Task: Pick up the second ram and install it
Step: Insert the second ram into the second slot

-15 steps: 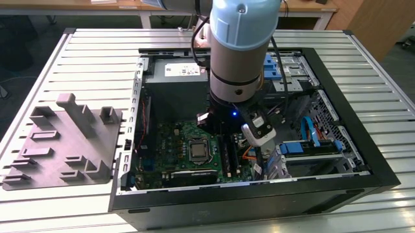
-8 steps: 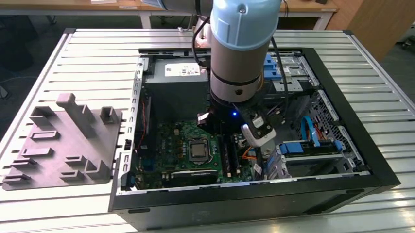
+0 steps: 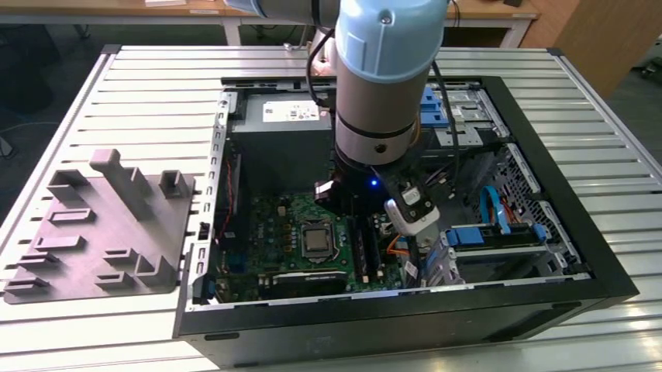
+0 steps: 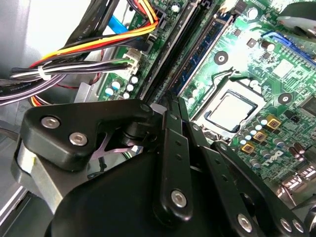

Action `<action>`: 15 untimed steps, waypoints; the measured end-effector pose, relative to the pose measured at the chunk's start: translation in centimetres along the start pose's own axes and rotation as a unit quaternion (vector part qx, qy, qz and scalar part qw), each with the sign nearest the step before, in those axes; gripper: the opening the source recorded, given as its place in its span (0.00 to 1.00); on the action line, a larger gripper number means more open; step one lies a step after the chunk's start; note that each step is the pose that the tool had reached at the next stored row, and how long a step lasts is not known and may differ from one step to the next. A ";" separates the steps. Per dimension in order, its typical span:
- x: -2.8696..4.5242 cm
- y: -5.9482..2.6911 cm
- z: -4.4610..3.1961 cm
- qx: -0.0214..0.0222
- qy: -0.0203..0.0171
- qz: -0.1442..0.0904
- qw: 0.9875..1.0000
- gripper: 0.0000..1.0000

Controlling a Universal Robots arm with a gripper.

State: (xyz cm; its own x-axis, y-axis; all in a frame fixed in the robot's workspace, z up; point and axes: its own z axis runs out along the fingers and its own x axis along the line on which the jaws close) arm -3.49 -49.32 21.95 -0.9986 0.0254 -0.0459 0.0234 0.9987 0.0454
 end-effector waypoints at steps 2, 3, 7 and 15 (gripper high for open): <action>0.01 -0.01 0.09 0.000 0.000 0.000 1.000 0.11; 0.00 -0.01 0.09 0.000 0.000 0.000 1.000 0.11; 0.01 -0.01 0.21 0.000 0.000 0.000 1.000 0.11; 0.04 -0.03 0.41 0.000 0.000 0.000 1.000 0.11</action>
State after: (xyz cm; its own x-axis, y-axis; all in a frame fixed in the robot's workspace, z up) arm -3.51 -49.32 21.53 -0.9986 0.0254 -0.0457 0.0234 0.9987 0.0447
